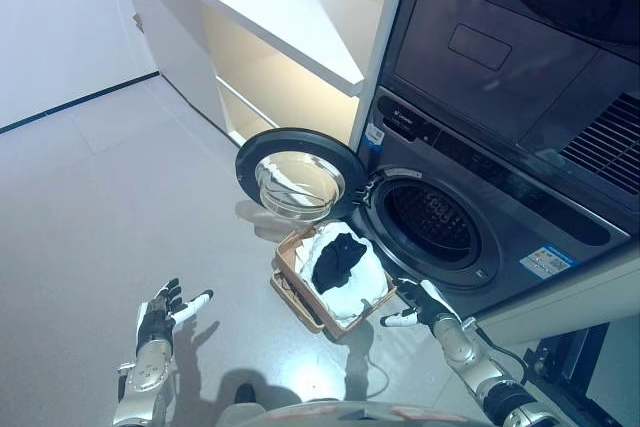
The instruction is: Put the clothes in the basket into the washing machine.
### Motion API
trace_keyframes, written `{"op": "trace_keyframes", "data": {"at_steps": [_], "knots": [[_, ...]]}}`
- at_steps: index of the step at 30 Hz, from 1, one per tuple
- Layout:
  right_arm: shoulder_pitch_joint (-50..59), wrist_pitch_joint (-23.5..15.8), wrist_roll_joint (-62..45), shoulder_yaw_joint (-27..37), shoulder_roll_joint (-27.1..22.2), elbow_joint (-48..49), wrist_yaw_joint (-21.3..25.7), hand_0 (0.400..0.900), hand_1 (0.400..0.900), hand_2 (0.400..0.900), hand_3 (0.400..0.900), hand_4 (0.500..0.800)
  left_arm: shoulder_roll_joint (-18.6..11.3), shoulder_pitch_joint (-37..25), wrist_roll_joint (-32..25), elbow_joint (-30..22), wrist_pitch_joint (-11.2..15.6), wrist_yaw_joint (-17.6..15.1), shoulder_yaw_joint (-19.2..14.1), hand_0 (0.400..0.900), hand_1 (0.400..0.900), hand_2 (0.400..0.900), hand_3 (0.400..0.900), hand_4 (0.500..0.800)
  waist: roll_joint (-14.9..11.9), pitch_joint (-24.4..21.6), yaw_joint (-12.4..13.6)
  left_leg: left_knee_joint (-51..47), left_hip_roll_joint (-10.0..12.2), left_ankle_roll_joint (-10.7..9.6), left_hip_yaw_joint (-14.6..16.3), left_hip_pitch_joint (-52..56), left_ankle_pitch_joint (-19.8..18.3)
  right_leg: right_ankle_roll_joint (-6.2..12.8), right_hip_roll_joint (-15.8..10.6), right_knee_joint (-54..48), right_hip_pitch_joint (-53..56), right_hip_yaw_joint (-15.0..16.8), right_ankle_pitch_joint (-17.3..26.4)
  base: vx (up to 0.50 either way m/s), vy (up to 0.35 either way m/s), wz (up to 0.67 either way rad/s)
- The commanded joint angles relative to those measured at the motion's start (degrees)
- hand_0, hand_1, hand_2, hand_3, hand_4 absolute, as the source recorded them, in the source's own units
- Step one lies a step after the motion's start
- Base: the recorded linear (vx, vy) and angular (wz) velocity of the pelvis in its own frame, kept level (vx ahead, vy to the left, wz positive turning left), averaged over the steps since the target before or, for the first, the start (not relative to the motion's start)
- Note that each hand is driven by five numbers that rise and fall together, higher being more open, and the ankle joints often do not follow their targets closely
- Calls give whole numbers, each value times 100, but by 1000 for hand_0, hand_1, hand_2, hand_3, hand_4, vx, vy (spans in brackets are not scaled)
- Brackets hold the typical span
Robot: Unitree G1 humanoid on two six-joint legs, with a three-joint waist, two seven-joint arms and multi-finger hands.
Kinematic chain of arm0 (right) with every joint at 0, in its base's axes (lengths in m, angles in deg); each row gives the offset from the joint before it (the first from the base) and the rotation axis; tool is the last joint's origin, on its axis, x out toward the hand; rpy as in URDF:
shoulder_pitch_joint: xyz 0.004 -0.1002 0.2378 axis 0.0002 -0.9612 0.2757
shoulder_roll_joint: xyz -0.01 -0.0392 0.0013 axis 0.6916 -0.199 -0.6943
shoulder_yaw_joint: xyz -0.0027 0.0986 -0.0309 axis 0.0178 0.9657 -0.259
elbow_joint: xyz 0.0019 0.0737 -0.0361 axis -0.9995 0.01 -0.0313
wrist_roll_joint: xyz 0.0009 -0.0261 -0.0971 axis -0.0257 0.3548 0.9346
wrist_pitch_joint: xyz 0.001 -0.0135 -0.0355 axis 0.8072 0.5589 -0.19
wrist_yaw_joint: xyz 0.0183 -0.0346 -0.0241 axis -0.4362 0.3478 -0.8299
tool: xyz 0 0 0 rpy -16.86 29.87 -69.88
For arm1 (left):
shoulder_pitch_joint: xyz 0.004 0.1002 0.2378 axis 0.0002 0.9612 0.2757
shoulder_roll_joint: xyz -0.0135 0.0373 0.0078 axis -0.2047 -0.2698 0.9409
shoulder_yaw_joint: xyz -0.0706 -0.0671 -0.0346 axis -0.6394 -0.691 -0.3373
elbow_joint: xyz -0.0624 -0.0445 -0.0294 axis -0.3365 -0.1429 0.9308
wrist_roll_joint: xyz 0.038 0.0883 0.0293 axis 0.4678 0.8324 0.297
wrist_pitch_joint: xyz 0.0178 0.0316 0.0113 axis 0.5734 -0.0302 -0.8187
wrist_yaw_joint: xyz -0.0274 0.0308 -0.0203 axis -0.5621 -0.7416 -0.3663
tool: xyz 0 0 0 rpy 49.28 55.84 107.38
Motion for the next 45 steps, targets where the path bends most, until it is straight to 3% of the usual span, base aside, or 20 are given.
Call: {"op": "trace_keyframes", "data": {"at_steps": [1,10,16,21,24,27,29,30,34,41,45], "knots": [[299,-211,-145,165,-278,103,204,900,900,900,900,800,-174,-353,108,-150,360,-68,-177,900,900,900,900,800,137,-277,103,138,283,15,8,64,-395,236,-194,53,-536,-66,741,0,0,0],[288,-220,-156,158,-257,155,187,900,900,900,900,800,-128,-353,-24,-132,375,-81,-235,900,900,900,900,800,126,-270,97,169,262,24,-8,43,-414,255,-209,69,-553,-50,740,0,0,0],[272,-185,-248,205,-243,158,131,900,900,900,900,800,-168,-370,217,-61,341,-123,-128,900,900,900,900,800,129,-242,72,402,88,186,-57,2,-608,324,-442,587,-695,108,617,-4,88,1],[297,-155,-330,264,-248,124,71,900,900,900,900,800,-180,-360,206,-54,354,-106,-150,900,900,900,900,800,140,-151,86,1065,-263,384,-94,-159,-1008,393,-769,936,-746,257,561,-1,148,-2],[405,-159,-359,275,-293,121,35,900,900,900,900,800,-186,-330,115,-199,406,-59,-144,900,900,900,900,800,200,-82,132,1613,-611,483,-190,-489,-1246,458,-1037,992,-817,345,723,-35,216,-11],[478,-128,-374,307,-241,98,24,900,900,900,900,800,-185,-271,112,-283,400,-20,-130,900,900,900,900,800,278,-73,114,1660,-872,650,-114,-527,-1344,497,-1315,1445,-1195,645,997,-32,291,-15],[458,-113,-377,294,-209,128,-38,900,900,900,900,800,-205,-252,148,-305,375,13,-129,900,900,900,900,800,315,10,78,1702,-989,762,-94,-499,-1381,398,-1405,1916,-1476,876,1283,-31,298,-17],[460,-110,-358,227,-173,180,-103,900,900,900,900,800,-256,-270,228,-303,340,53,-125,900,900,900,900,800,379,174,60,1762,-1026,876,-60,-428,-1435,268,-1425,2381,-1716,779,1361,-39,297,-22],[440,-95,-327,176,-178,255,-187,900,900,900,900,800,-303,-207,241,-432,326,100,-213,900,900,900,900,800,415,324,60,1805,-1085,948,27,-288,-1552,234,-1568,2550,-1979,507,1421,31,122,-7],[913,-65,-317,35,-272,228,-140,900,900,900,900,800,-358,-279,0,-259,402,-8,-398,900,900,900,900,800,266,587,-6,2321,-1027,798,6,-75,-2113,610,-1661,871,-2335,400,2015,175,-99,5],[1271,-56,-329,-112,-335,202,-65,900,900,900,900,800,-374,-389,-196,-200,467,-166,-296,900,900,900,900,800,128,595,-13,2534,-835,670,-112,24,-2449,704,-1509,808,-2508,849,2077,202,-210,19]]}}
